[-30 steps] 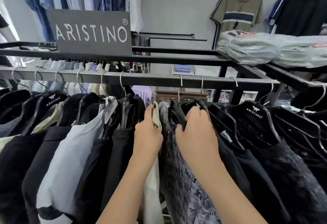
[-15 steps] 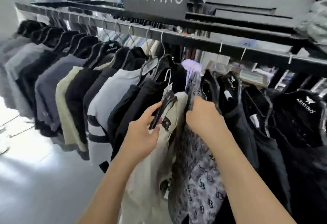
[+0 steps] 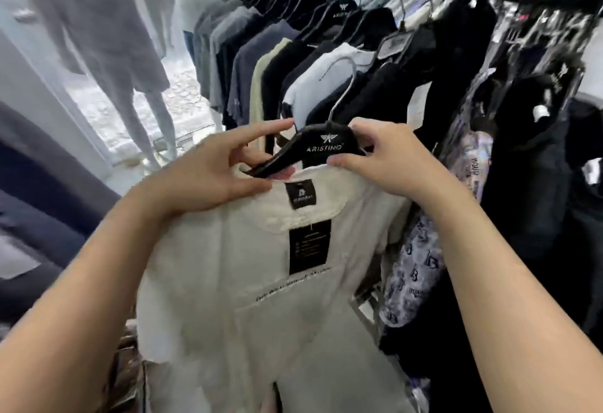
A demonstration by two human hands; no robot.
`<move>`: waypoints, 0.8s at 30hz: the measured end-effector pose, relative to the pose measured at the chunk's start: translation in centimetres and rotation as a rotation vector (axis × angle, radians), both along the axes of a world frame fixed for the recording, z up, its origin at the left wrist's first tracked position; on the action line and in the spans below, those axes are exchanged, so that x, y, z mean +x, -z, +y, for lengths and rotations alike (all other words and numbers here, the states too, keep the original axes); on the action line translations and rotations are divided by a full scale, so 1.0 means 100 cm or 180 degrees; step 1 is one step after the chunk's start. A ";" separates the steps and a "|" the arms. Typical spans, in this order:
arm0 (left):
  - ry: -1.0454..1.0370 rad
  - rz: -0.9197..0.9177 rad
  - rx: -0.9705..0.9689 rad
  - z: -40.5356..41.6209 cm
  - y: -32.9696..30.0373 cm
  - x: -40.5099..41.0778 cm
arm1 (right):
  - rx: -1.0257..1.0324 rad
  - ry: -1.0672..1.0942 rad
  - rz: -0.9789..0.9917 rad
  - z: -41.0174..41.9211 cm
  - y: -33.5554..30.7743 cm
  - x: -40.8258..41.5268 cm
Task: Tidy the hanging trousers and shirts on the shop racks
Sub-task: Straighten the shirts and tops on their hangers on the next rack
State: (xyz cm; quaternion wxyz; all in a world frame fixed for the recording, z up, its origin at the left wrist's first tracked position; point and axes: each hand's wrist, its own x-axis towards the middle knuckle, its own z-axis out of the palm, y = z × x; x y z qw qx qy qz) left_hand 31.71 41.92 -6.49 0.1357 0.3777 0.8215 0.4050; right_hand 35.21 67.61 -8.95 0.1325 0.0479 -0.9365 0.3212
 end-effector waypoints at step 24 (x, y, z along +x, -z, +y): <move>-0.3977 -0.0094 0.0713 -0.050 0.123 0.069 | -0.0446 0.0407 -0.0577 -0.132 0.079 0.022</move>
